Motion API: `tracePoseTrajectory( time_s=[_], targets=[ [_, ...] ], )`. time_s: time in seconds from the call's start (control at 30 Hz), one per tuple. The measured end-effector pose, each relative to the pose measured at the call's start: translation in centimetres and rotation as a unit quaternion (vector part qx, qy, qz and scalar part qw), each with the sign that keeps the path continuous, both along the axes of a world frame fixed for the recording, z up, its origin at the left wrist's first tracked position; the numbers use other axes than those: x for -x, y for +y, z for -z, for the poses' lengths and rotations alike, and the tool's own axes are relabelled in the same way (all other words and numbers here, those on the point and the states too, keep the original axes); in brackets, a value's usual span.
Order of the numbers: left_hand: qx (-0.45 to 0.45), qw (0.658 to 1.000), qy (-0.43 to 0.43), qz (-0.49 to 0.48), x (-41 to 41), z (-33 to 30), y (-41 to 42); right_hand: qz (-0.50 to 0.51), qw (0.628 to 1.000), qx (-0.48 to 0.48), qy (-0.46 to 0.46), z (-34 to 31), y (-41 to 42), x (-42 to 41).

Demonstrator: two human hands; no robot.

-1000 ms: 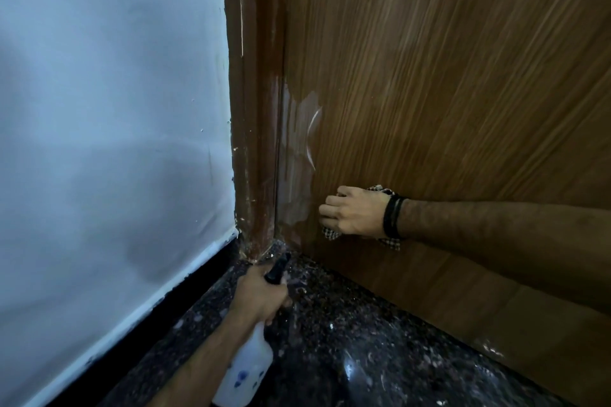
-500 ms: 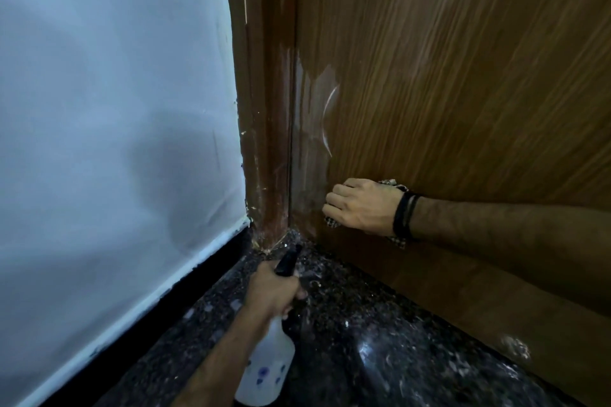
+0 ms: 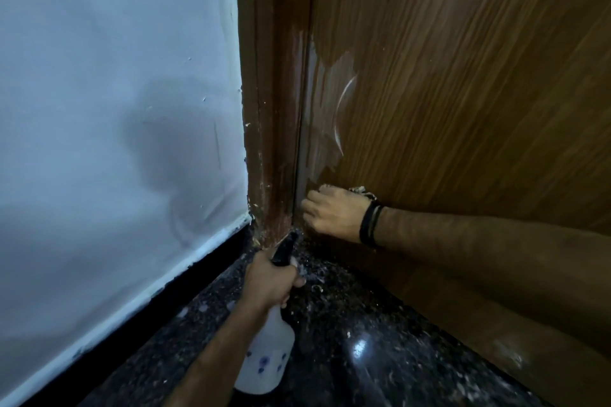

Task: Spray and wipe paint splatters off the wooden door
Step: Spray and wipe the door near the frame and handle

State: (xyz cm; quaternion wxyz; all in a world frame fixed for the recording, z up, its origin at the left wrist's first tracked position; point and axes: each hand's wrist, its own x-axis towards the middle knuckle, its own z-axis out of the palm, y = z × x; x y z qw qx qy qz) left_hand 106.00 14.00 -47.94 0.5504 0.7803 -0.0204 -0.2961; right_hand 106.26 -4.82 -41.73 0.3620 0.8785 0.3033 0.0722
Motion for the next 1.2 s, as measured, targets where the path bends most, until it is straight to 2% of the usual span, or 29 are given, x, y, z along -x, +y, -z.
tracePoseTrajectory(
  time_s=[0.1, 0.23, 0.43, 0.5, 0.7, 0.93, 1.1, 1.2],
  targets=[
    [-0.002, 1.0, -0.016, -0.005, -0.2, -0.3, -0.1, 0.011, 0.999, 0.011, 0.04, 1.8, -0.3, 1.1],
    [-0.006, 1.0, -0.026, -0.005, -0.7, -0.2, 0.1, 0.009, 0.999, 0.007, 0.048, 2.4, -0.8, 1.8],
    [0.0, 0.999, -0.044, -0.028, -1.2, -0.8, 0.2, 0.018, 0.996, -0.062, -0.063, 0.8, 0.6, -1.7],
    [-0.006, 0.998, -0.054, -0.033, -1.3, -1.1, 0.2, 0.011, 0.995, -0.071, -0.07, 0.9, 0.9, -2.6],
    [0.002, 0.997, -0.064, -0.033, -1.8, -0.8, 0.2, -0.019, 0.999, 0.006, 0.032, 4.1, 0.5, -2.0],
    [0.007, 0.998, -0.051, -0.031, -2.5, -0.1, 0.4, -0.006, 1.0, -0.023, -0.004, 3.2, 1.1, -3.6],
    [0.015, 0.998, -0.05, -0.043, -3.0, 0.1, 0.3, 0.042, 0.992, 0.021, 0.117, 5.0, 1.0, -1.3],
    [0.025, 0.998, -0.046, -0.039, -2.5, -0.5, -0.1, 0.049, 0.996, 0.0, 0.077, 2.9, 0.6, 0.1]
  ],
)
